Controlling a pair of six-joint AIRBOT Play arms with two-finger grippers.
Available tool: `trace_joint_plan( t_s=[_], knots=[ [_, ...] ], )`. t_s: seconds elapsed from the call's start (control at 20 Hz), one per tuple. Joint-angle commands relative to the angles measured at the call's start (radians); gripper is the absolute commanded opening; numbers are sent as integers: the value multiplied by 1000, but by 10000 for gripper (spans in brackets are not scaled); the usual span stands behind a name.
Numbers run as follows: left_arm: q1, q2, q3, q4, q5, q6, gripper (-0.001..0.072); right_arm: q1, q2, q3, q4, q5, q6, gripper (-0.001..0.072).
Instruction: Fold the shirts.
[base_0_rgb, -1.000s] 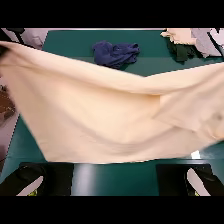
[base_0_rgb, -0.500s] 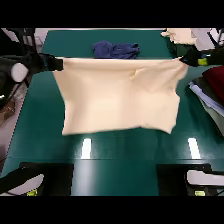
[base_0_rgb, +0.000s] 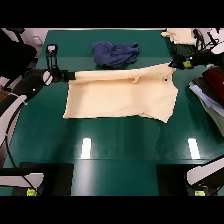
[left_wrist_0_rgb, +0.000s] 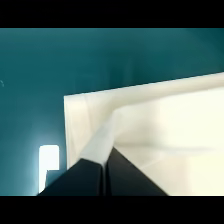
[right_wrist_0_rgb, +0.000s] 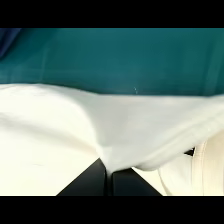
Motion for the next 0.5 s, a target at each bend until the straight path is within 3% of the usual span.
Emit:
trace_joint_plan(
  t_s=[0.0, 0.2, 0.45],
  knots=[
    [4, -57, -1, -18, 121, 16, 26, 4, -58, 10, -8, -40, 15, 23],
    [28, -87, 8, -19, 319, 13, 25, 4, -60, 10, -8, -184, 15, 23],
    [40, -226, 95, -22, 211, 15, 26, 4, -135, 10, -10, -93, 22, 23]
  ],
)
